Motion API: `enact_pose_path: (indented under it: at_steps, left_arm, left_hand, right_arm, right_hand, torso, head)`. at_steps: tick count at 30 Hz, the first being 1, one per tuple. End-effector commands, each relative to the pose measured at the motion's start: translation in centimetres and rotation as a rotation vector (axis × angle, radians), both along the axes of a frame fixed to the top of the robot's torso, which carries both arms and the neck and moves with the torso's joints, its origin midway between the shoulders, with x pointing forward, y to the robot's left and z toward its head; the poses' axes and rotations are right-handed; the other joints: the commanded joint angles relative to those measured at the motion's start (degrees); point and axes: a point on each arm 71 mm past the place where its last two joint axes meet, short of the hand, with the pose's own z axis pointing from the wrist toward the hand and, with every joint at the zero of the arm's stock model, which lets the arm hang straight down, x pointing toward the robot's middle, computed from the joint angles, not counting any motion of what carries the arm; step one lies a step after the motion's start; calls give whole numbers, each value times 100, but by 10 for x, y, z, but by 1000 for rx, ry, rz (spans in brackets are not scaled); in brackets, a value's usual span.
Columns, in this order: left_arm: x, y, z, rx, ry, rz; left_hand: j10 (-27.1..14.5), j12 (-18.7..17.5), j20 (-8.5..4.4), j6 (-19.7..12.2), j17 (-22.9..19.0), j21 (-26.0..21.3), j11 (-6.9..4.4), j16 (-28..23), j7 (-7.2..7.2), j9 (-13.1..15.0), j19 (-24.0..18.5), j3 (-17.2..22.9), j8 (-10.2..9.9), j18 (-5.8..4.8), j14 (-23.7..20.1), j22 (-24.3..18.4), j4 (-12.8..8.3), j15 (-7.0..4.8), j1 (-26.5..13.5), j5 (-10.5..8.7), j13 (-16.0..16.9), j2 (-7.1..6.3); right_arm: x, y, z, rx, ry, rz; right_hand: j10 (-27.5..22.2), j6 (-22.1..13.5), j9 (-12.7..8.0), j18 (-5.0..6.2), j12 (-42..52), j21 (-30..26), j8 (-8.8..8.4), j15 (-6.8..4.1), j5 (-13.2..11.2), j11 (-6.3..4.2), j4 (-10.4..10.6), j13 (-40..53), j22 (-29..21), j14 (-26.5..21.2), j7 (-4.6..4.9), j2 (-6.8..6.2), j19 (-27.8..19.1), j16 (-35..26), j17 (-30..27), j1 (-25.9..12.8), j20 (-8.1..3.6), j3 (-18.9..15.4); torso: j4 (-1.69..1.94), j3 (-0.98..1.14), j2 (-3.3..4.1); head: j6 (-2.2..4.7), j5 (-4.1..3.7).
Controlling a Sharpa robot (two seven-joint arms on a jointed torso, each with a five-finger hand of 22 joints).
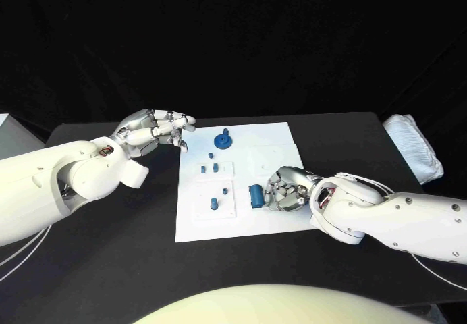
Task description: Assemble the parts on the task board
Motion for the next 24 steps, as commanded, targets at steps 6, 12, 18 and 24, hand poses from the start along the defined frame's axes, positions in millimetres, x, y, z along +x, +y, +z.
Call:
enact_pose_path:
  at_steps: [6,12,18,24]
  left_arm:
    - [-1,-1,1,-12,2,-17]
    - [-1,-1,1,-11,2,-15]
    - [0,-2,1,-15,-4,-14]
    - [0,-1,1,-17,-10,-9]
  left_hand:
    - [-41,36,-11,-35,6,-35,-2,-11,3,-8,37,1,24,78,-39,-4,47,17,2,25,5,73]
    - [-41,36,-11,-35,6,-35,-2,-11,3,-8,37,1,24,78,-39,-4,47,17,2,25,5,73]
    - [-41,36,-11,-35,6,-35,-2,-11,3,-8,37,1,24,78,-39,-4,47,17,2,25,5,73]
    - [-45,39,-11,-38,8,-41,-2,-11,4,-9,41,0,25,78,-41,-9,55,17,15,23,6,83]
  right_arm:
    - [-5,-7,7,72,-33,-5]
    - [-11,-24,16,178,-22,-8]
    - [-8,-55,20,206,-13,-81]
    - [-1,-94,25,170,-43,-170]
  right_hand:
    - [534,-29,11,21,-47,-31,21,1,-39,-5,52,1438,1001,519,1,-37,389,-48,1150,0,-39,-72]
    - [438,-144,-4,46,-212,-157,-31,30,-14,33,94,1354,933,506,45,5,355,-77,1099,75,-18,-91]
    - [417,-552,-218,40,-241,-160,-487,180,135,223,154,1341,944,508,280,25,360,-79,1105,156,91,63]
    - [392,-631,-326,44,-281,-184,-723,257,131,310,196,1321,936,507,375,-18,357,-82,1102,101,161,63]
  torso:
    - [-2,-1,0]
    - [-10,-11,-7]
    - [-5,-12,-8]
    - [3,-2,-5]
  head:
    - [6,-9]
    - [18,-54]
    - [53,-88]
    - [88,-137]
